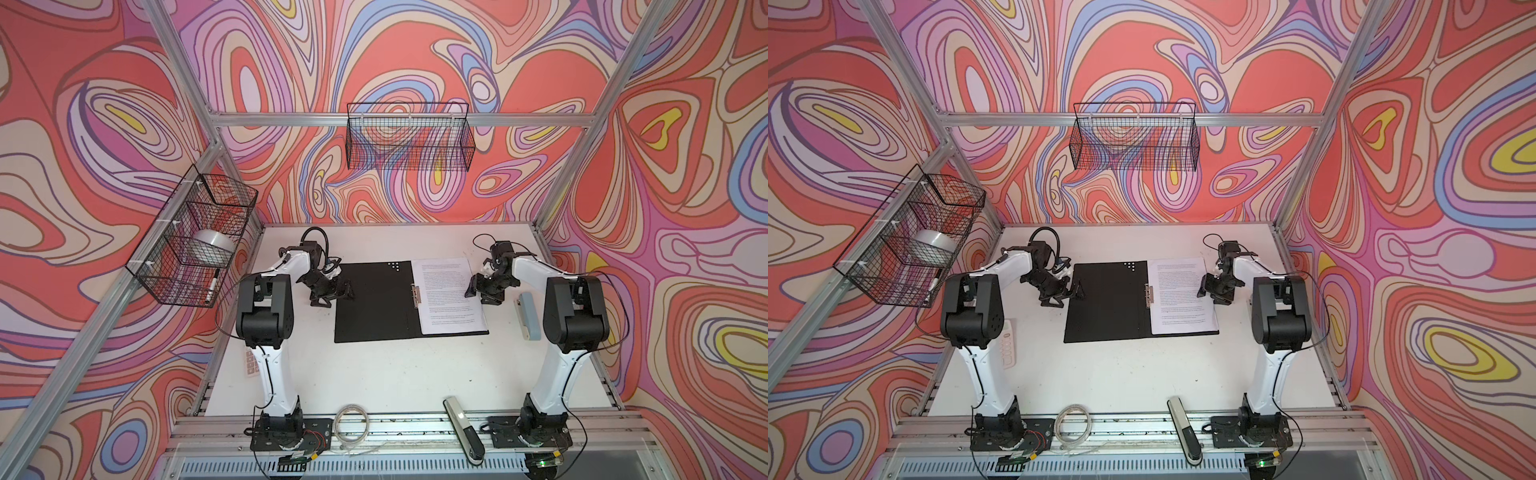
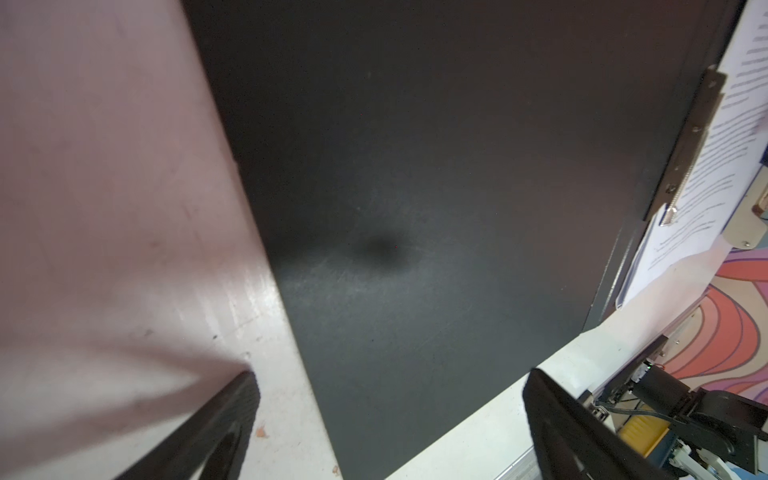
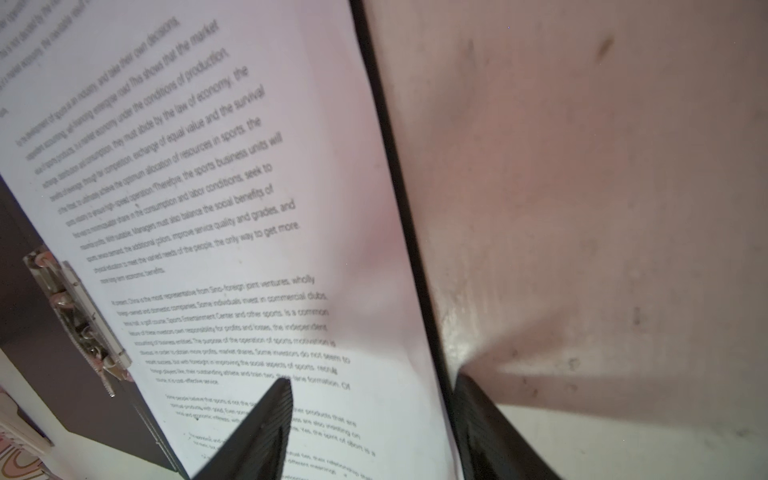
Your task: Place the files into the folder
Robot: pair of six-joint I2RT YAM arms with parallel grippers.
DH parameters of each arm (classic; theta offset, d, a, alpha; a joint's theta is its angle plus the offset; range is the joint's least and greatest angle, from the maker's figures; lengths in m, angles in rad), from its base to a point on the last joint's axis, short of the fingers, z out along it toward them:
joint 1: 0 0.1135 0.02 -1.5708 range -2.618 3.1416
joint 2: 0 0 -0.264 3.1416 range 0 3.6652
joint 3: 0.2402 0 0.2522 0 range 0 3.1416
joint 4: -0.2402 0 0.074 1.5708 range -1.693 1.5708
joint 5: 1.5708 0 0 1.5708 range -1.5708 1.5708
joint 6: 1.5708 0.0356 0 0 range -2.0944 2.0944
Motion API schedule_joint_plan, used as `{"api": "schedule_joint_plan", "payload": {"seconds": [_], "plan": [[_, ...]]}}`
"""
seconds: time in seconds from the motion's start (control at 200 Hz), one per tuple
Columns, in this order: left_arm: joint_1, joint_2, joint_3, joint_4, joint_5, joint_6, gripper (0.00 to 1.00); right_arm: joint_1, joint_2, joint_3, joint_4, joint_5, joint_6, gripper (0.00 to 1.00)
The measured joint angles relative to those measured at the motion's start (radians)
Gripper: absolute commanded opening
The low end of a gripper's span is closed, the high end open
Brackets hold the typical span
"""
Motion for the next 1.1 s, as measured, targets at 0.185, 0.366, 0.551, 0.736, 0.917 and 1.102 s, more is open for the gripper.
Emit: {"api": "schedule_joint_plan", "payload": {"seconds": [0.185, 0.366, 0.551, 0.736, 0.917, 1.102], "plan": [[0.0, 0.029, 0.033, -0.013, 0.046, 0.0, 1.0, -0.001, 0.009, 0.008, -0.003, -0.027, -0.008, 0.65], [0.008, 0.042, 0.045, -0.026, 0.064, 0.0, 1.0, 0.004, 0.023, 0.026, -0.021, -0.032, -0.021, 0.66], [0.018, 0.042, 0.045, -0.025, 0.07, 0.0, 1.0, 0.033, 0.045, 0.061, -0.05, 0.002, -0.033, 0.66], [0.024, 0.042, 0.045, -0.025, 0.074, 0.0, 1.0, 0.048, 0.05, 0.07, -0.056, 0.02, -0.038, 0.66], [0.026, 0.042, 0.045, -0.024, 0.077, 0.0, 1.0, 0.05, 0.055, 0.077, -0.064, 0.022, -0.047, 0.66], [0.038, 0.042, 0.037, -0.016, 0.104, -0.01, 1.0, 0.053, 0.059, 0.077, -0.07, 0.031, -0.053, 0.66]]}}
